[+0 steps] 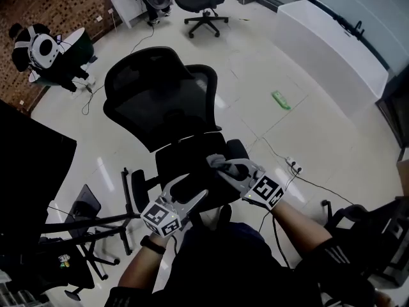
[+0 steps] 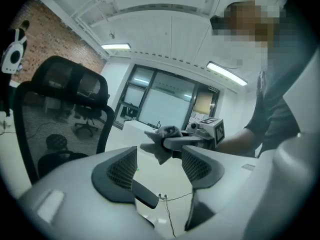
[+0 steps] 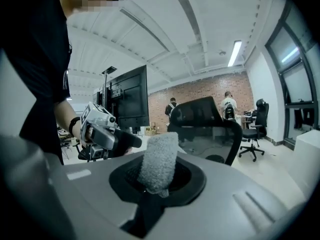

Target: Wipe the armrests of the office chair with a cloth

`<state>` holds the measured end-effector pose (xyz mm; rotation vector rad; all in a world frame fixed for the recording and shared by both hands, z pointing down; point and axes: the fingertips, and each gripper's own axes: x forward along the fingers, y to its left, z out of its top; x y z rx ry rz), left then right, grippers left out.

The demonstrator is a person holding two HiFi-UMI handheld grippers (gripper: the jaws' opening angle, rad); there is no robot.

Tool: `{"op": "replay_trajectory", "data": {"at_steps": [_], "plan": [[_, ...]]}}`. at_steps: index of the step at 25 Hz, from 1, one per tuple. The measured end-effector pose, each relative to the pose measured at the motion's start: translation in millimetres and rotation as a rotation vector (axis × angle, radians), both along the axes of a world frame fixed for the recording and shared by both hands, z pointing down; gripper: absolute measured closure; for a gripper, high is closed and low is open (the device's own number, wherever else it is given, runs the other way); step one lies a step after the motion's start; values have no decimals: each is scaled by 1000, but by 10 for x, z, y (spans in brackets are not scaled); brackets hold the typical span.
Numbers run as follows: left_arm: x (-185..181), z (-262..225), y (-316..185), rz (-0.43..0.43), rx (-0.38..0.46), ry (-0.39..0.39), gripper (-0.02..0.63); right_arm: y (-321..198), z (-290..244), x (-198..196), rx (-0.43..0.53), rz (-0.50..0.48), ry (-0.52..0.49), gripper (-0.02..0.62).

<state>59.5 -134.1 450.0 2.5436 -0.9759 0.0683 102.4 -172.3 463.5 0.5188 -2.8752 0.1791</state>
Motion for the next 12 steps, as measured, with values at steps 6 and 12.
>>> {"op": "replay_trajectory", "data": {"at_steps": [6,12], "plan": [[122,619,-338,53,-93,-38,304,-551,742,138,-79,57,130,557],[163,1402,-516,84,-236,-79,302,-1026,1631,279,-191,114,283,557]]}}
